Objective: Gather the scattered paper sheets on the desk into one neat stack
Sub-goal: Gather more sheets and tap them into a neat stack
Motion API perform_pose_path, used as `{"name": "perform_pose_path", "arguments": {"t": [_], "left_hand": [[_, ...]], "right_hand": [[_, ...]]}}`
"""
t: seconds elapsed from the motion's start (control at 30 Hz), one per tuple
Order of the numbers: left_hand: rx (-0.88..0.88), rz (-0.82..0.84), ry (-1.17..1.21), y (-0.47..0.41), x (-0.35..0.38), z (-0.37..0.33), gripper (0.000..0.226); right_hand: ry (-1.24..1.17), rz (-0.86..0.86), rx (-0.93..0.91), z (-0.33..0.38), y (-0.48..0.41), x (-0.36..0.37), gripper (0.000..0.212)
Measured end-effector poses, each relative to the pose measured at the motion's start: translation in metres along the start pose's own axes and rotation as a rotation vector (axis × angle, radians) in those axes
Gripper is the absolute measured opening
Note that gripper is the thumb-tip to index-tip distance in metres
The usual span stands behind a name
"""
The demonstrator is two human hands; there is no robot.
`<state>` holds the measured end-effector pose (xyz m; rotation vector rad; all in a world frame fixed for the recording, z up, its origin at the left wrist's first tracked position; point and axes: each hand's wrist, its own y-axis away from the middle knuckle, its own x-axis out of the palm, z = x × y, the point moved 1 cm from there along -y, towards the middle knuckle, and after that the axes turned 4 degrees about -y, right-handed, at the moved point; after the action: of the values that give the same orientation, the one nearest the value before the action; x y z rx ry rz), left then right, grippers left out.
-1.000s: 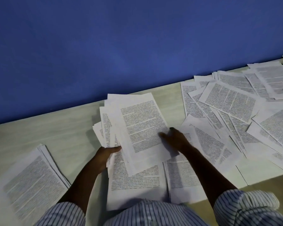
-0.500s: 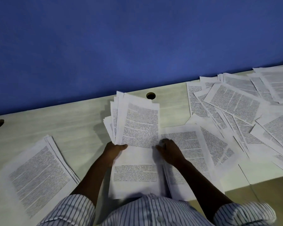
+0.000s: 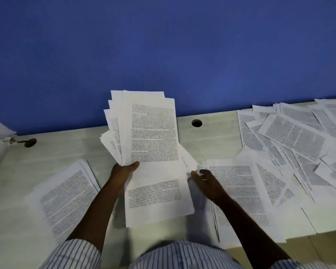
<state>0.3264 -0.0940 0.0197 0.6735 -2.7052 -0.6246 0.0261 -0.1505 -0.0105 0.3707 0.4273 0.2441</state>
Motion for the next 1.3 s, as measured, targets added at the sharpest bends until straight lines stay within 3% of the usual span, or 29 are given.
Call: {"name": "perform_pose_path", "arguments": {"t": [0.1, 0.17, 0.27, 0.37, 0.4, 0.47, 0.57, 0.7, 0.8, 0.87, 0.93, 1.07, 1.2, 1.3], "left_hand": [[0.112, 0.020, 0.085, 0.005, 0.003, -0.026, 0.043], [0.167, 0.038, 0.105, 0.008, 0.013, -0.039, 0.047], [0.219, 0.113, 0.167, 0.028, 0.029, -0.052, 0.050], [0.263, 0.229, 0.160, 0.037, 0.044, -0.073, 0.052], [0.240, 0.262, 0.195, 0.036, 0.044, -0.075, 0.052], [0.325, 0.273, 0.243, 0.048, -0.022, -0.146, 0.050], [0.312, 0.133, 0.128, 0.041, -0.018, -0.155, 0.045], [0.269, 0.163, 0.225, 0.054, -0.009, -0.140, 0.040], [0.245, 0.316, 0.371, 0.063, -0.007, -0.145, 0.040], [0.234, 0.303, 0.411, 0.062, -0.012, -0.144, 0.045], [0.239, 0.253, 0.373, 0.061, -0.016, -0.137, 0.058], [0.308, 0.054, 0.075, 0.074, -0.004, -0.109, 0.024], [0.324, 0.120, -0.051, 0.077, -0.018, -0.104, 0.035], [0.286, 0.182, 0.035, 0.077, -0.038, -0.115, 0.036]], "right_hand": [[-0.266, 0.046, 0.038, 0.015, 0.026, 0.021, 0.055], [-0.586, 0.093, 0.125, 0.011, 0.039, 0.032, 0.056], [-0.937, 0.197, 0.204, 0.006, 0.069, 0.046, 0.072], [-1.090, 0.272, 0.097, 0.024, 0.058, 0.053, 0.093], [-1.120, 0.256, 0.091, 0.030, 0.056, 0.053, 0.095], [-1.177, 0.245, -0.111, 0.120, 0.078, 0.091, 0.088], [-1.156, 0.123, -0.153, 0.139, 0.057, 0.083, 0.063], [-1.214, 0.079, -0.181, 0.137, 0.048, 0.078, 0.052], [-1.310, 0.083, -0.185, 0.150, 0.052, 0.074, 0.047], [-1.404, 0.108, -0.158, 0.154, 0.057, 0.082, 0.048], [-1.463, 0.166, -0.116, 0.162, 0.064, 0.095, 0.046], [-1.344, 0.132, -0.137, 0.171, 0.065, 0.122, 0.041], [-1.211, 0.074, -0.215, 0.161, 0.063, 0.127, 0.049], [-1.240, 0.084, -0.191, 0.150, 0.067, 0.113, 0.043]]}}
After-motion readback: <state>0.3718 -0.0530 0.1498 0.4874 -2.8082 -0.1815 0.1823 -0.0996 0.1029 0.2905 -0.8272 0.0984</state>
